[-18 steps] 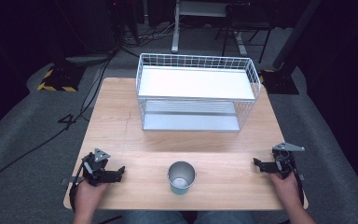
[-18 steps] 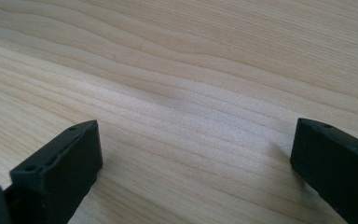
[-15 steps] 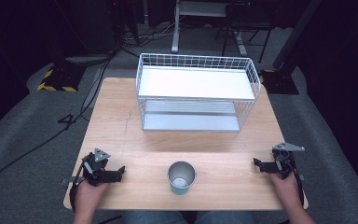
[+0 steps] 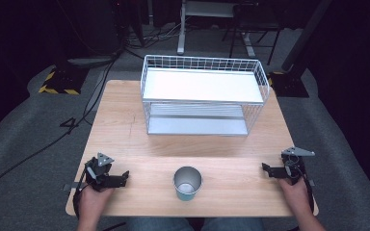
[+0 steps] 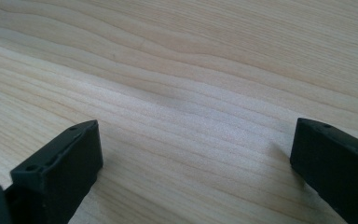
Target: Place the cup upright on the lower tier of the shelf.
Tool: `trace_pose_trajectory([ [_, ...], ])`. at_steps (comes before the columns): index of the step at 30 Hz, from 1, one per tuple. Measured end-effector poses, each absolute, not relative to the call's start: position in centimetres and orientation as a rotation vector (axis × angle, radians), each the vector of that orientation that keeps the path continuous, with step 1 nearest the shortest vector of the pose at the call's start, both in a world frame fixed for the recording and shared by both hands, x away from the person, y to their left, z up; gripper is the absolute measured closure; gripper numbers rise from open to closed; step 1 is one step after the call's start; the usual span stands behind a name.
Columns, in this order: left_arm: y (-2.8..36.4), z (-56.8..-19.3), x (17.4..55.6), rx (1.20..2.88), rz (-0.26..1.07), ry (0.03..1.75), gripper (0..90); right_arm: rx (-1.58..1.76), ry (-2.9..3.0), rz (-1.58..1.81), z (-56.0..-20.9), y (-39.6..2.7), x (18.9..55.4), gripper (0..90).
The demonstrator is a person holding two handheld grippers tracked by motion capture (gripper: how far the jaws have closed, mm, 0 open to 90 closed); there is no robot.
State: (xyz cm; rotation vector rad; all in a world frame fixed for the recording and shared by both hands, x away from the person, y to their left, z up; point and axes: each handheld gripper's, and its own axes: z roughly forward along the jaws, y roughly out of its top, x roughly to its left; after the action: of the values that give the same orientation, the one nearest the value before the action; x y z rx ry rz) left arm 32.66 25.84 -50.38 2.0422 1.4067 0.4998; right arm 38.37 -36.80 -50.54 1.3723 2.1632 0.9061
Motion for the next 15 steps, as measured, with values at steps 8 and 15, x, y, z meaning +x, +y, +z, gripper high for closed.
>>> trace_pose_trajectory([
  [8, 24.6, -48.5, 31.4, 2.011, 0.515, 1.338, 0.0, 1.372, 2.163, 0.906, -50.5, -36.8, 38.4, 2.5],
  [15, 23.4, -47.2, 30.3, 2.022, 0.521, 1.28, 0.0, 1.372, 2.163, 0.906, -50.5, -36.8, 38.4, 2.5],
])
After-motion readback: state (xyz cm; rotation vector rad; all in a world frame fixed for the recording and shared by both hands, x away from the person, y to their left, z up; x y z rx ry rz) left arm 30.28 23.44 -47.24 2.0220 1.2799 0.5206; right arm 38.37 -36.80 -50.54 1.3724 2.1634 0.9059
